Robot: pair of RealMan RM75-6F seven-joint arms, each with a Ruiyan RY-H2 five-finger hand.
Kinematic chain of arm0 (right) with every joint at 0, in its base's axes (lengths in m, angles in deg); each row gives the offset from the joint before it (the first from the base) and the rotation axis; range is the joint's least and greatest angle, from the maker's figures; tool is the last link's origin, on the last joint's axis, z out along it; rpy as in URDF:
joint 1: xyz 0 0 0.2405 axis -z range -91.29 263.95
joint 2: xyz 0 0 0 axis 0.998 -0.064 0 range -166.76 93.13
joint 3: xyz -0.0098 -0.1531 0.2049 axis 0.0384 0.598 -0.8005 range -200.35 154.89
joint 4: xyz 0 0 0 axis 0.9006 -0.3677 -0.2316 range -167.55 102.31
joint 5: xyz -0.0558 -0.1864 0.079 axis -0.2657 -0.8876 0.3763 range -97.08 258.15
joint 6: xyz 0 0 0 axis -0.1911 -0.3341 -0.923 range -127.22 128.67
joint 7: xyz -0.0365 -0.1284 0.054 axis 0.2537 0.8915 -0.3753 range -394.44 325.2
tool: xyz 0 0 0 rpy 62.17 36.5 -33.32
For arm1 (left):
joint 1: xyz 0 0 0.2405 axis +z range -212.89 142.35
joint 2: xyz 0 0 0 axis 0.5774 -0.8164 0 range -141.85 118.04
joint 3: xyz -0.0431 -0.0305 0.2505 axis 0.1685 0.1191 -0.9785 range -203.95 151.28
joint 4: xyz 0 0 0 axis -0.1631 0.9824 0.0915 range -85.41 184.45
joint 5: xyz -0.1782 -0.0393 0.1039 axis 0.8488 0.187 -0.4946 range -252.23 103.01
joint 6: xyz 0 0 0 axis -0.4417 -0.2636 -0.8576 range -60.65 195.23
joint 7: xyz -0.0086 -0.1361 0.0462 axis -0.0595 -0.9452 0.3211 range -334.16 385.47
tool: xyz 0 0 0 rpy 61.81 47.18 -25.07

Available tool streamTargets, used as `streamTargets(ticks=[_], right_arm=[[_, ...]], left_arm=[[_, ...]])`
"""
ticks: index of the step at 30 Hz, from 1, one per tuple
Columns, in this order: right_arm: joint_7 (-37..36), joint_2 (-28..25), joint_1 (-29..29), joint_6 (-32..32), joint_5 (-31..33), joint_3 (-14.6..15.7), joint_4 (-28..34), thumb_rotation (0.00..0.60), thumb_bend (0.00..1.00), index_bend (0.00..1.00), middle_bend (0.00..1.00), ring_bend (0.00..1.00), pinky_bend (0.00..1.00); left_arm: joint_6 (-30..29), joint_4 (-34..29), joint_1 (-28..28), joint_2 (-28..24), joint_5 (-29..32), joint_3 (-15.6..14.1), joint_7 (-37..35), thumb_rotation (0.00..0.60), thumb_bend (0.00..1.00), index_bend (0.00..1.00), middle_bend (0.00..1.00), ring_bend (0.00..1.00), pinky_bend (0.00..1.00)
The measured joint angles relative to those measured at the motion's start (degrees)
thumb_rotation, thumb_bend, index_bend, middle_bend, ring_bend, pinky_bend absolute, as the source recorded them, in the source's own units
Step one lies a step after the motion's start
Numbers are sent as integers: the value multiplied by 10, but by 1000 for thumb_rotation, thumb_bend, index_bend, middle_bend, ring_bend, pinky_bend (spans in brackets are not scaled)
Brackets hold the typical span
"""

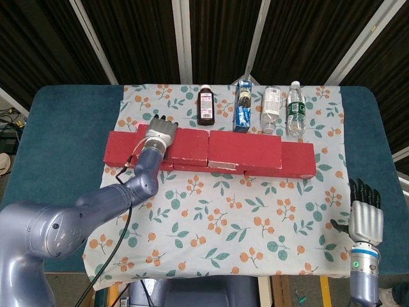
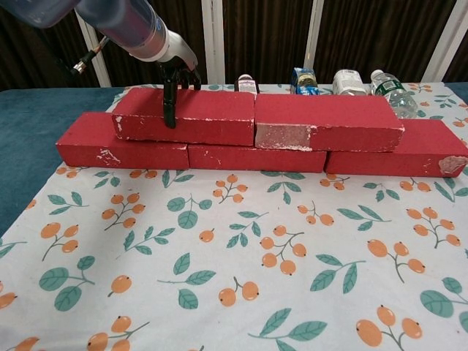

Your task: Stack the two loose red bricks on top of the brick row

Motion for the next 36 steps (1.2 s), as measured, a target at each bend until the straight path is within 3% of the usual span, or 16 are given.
streamTargets(ticks=[30, 36], right_arm=[[-1, -1, 0, -2, 2, 0, 1, 600, 150, 0, 0, 0, 0], [-1, -1, 0, -3, 2, 0, 1, 600, 150, 0, 0, 0, 0]], left_arm=[[-33, 19, 30, 15, 21, 63, 88, 600, 15, 258, 335, 39, 50], [-38, 21, 38, 16, 17, 80, 100, 600, 15, 210, 304, 26, 50]])
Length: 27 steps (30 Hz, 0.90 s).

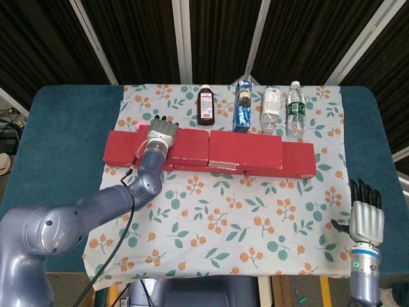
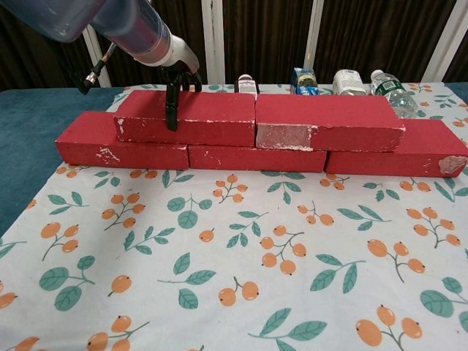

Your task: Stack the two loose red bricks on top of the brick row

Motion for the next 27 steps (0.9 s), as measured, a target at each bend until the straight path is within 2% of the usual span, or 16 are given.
streamTargets(ticks=[12, 27], right_arm=[[1, 1, 1, -3, 2, -2, 0, 600, 151, 0, 0, 0, 0], [6, 3, 1, -6, 8, -4, 0, 600, 151, 0, 0, 0, 0]], left_arm=[[-21, -4, 10, 0, 5, 28, 33, 600, 0, 3, 14, 0, 45], [-47, -2, 25, 2, 8, 73, 75, 600, 0, 0, 0, 0, 37]])
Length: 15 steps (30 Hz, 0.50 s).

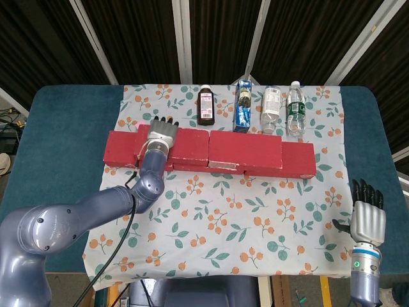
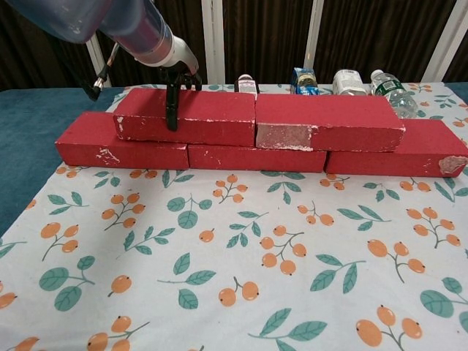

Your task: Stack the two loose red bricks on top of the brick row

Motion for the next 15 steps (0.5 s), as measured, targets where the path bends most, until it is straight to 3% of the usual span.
streamTargets(ticks=[15], right_arm=[[8, -2, 0, -2, 5, 1, 6, 600, 150, 0, 0, 0, 0]], left_arm=[[-20, -32, 16, -24, -25, 39, 23, 600, 0, 0, 0, 0, 37]])
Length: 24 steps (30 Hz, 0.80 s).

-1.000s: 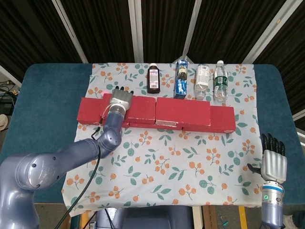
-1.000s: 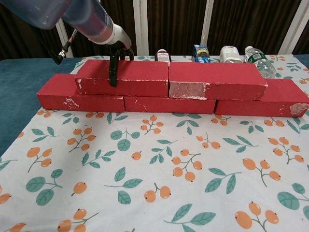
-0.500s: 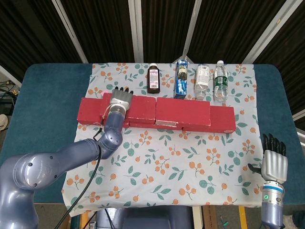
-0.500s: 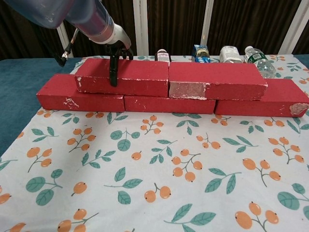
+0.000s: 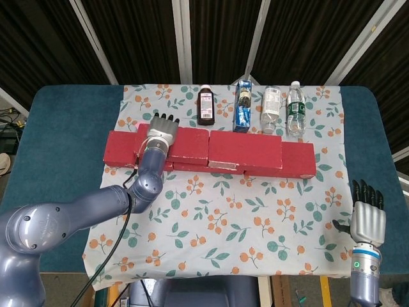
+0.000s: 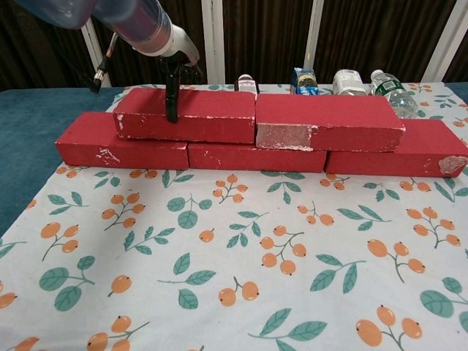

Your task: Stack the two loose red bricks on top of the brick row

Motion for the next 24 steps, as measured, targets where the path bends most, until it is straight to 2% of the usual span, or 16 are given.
streamTargets(ticks=[11, 17, 24], right_arm=[[4, 0, 0, -1, 4, 0, 0, 600, 151, 0, 0, 0, 0], [2, 0, 0, 0, 5, 0, 0, 600, 150, 0, 0, 0, 0], [-4, -1, 1, -1, 4, -1, 1, 600, 150, 0, 0, 0, 0]], left_arm=[[-18, -37, 7, -25, 9, 24, 18, 600, 0, 0, 0, 0, 38], [-39, -72, 14, -59, 8, 37, 17, 600, 0, 0, 2, 0, 38], [-55, -140, 48, -120, -14, 43, -7, 600, 0, 26, 96, 0, 38]])
